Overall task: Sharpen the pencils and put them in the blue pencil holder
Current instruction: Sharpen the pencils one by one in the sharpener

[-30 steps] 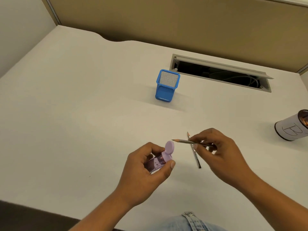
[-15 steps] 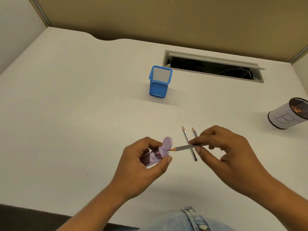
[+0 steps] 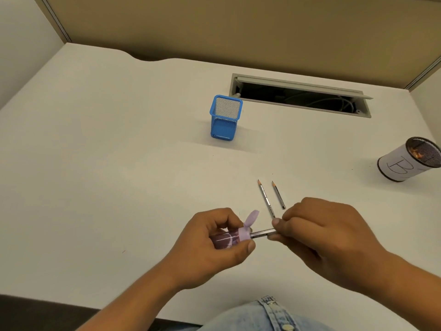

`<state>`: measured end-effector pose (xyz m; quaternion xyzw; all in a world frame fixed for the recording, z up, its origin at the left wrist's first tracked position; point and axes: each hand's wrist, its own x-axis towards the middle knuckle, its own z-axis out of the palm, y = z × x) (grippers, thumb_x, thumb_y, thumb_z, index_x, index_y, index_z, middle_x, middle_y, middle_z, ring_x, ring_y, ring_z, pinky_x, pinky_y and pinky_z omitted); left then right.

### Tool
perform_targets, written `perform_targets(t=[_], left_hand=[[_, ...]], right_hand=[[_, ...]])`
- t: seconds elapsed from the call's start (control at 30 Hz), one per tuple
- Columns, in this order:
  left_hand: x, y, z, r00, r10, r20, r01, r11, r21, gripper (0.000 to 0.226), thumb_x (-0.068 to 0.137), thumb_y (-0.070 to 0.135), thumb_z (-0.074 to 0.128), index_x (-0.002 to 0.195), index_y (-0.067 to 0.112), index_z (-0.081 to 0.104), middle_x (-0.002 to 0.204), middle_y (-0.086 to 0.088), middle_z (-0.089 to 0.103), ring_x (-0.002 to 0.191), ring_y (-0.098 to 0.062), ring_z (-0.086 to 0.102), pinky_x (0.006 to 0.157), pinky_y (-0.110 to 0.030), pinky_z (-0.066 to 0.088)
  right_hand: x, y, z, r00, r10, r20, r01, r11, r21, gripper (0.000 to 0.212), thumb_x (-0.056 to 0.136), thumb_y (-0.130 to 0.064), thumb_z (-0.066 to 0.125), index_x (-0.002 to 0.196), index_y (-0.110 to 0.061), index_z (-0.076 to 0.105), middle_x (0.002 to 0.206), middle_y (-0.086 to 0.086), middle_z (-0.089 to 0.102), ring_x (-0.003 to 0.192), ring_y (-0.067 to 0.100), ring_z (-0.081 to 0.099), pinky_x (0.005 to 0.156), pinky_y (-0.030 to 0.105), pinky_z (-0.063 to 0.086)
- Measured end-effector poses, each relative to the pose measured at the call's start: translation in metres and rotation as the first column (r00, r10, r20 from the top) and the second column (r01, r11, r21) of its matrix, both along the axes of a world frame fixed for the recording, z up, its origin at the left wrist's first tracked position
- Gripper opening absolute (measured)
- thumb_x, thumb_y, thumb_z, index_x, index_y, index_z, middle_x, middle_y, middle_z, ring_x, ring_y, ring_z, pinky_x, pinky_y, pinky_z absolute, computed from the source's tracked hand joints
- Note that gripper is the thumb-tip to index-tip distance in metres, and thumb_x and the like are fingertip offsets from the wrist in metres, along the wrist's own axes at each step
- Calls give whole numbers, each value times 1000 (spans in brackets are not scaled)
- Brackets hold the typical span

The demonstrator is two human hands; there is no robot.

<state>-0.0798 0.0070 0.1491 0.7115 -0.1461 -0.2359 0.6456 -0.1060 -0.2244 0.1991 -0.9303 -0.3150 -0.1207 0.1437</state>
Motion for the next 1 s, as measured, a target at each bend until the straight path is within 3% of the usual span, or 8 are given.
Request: perform_targets(t=[0.13, 0.23, 0.27, 0.37, 0.5, 0.63, 0.8, 1.0], left_hand=[[-4, 1, 5, 927, -51, 372, -2, 990, 142, 20, 72, 29, 79, 76, 33, 60, 69, 15, 60, 56, 0, 53, 54, -13, 42], [-8, 1, 5, 687, -261, 678, 59, 950, 305, 22, 73, 24, 81, 83, 24, 62, 73, 11, 58, 59, -8, 55, 48, -19, 42], [-9, 0, 5, 654, -297, 696, 76, 941, 330, 20, 73, 23, 81, 83, 21, 64, 73, 10, 58, 59, -8, 52, 48, -20, 41], [-9, -3, 8, 801, -256, 541, 98, 948, 303, 19, 72, 28, 80, 79, 25, 63, 73, 11, 64, 58, 3, 48, 55, -6, 33], [-11, -9, 6, 984, -131, 123, 117, 986, 116, 15, 70, 34, 78, 71, 36, 63, 64, 17, 63, 53, 1, 52, 55, -14, 43], [-13, -8, 4, 930, -140, 339, 86, 982, 171, 18, 70, 30, 78, 73, 35, 61, 64, 18, 59, 53, -1, 48, 53, -10, 37], [-14, -1, -4, 735, -294, 611, 98, 938, 333, 20, 72, 26, 81, 84, 22, 66, 71, 9, 63, 58, -7, 50, 49, -17, 41], [-19, -8, -3, 972, -73, 222, 41, 989, 145, 16, 71, 37, 78, 73, 40, 63, 64, 21, 61, 54, -1, 53, 53, -9, 38]], right_hand=[[-11, 7, 2, 877, -123, -464, 190, 976, 102, 26, 88, -42, 63, 70, -27, 53, 54, -8, 51, 46, 15, 39, 40, 27, 36], [-16, 5, -3, 227, 35, -973, 648, 741, 178, 36, 82, -40, 76, 61, -23, 52, 50, -9, 43, 44, 11, 28, 42, 22, 23], [-20, 2, -5, 175, 47, -983, 648, 747, 151, 36, 82, -40, 78, 62, -22, 53, 50, -10, 42, 43, 9, 28, 42, 20, 22], [-29, -2, -9, 474, -167, -865, 475, 875, 92, 29, 75, -55, 73, 78, -32, 55, 58, -11, 53, 48, 4, 41, 47, 13, 31], [-28, -3, -4, 953, -121, -277, 99, 991, -94, 28, 89, -47, 54, 77, -25, 42, 59, -8, 52, 48, 11, 39, 42, 23, 30], [-27, 3, -12, 937, -82, -340, 64, 996, -65, 38, 96, -50, 46, 71, -28, 28, 49, -6, 38, 44, 20, 31, 40, 26, 25], [-26, 7, -22, 282, 81, -956, 624, 741, 247, 49, 82, -46, 75, 58, -23, 39, 46, -13, 31, 48, 10, 24, 45, 22, 20], [-20, 2, -2, 867, -136, -480, 155, 988, -2, 15, 82, -45, 64, 80, -37, 51, 61, -22, 48, 54, 2, 42, 50, 15, 34]])
